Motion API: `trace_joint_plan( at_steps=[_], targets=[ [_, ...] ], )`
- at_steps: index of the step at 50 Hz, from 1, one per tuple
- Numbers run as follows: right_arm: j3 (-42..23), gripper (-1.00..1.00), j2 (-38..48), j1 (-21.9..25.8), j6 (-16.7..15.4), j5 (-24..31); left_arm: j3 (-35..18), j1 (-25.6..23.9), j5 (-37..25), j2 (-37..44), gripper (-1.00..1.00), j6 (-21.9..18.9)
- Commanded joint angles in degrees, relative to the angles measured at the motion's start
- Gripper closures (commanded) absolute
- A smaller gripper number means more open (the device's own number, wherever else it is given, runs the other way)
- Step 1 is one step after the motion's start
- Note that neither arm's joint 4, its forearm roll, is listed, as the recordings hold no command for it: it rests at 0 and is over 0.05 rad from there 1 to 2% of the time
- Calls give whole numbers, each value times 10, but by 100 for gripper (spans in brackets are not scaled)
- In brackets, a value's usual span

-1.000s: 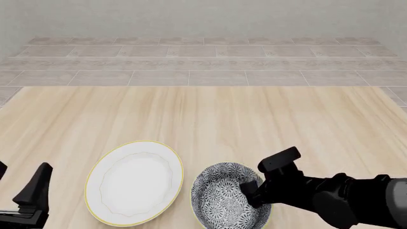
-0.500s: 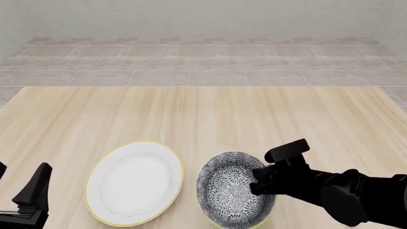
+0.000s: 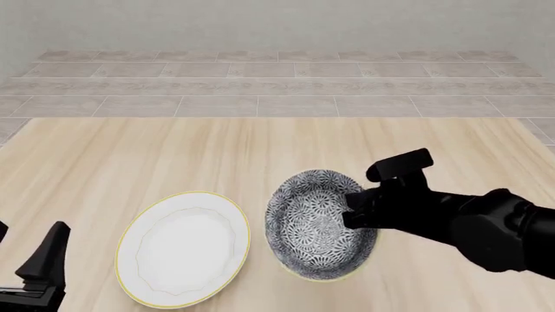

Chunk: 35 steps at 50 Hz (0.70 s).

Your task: Put the bowl on the plate.

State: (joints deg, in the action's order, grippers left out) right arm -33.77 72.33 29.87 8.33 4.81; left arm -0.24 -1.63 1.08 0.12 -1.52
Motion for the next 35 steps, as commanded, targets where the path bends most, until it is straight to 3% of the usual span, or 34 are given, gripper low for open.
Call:
trace_joint_plan(
  at_steps=[1,35],
  targets=[
    [-59,100,-14,2,10,45,0,-1,-1,-1,-100,0],
    [-156,100,68,87,79,78,-1,-2,4,-1,-100,0]
  ],
)
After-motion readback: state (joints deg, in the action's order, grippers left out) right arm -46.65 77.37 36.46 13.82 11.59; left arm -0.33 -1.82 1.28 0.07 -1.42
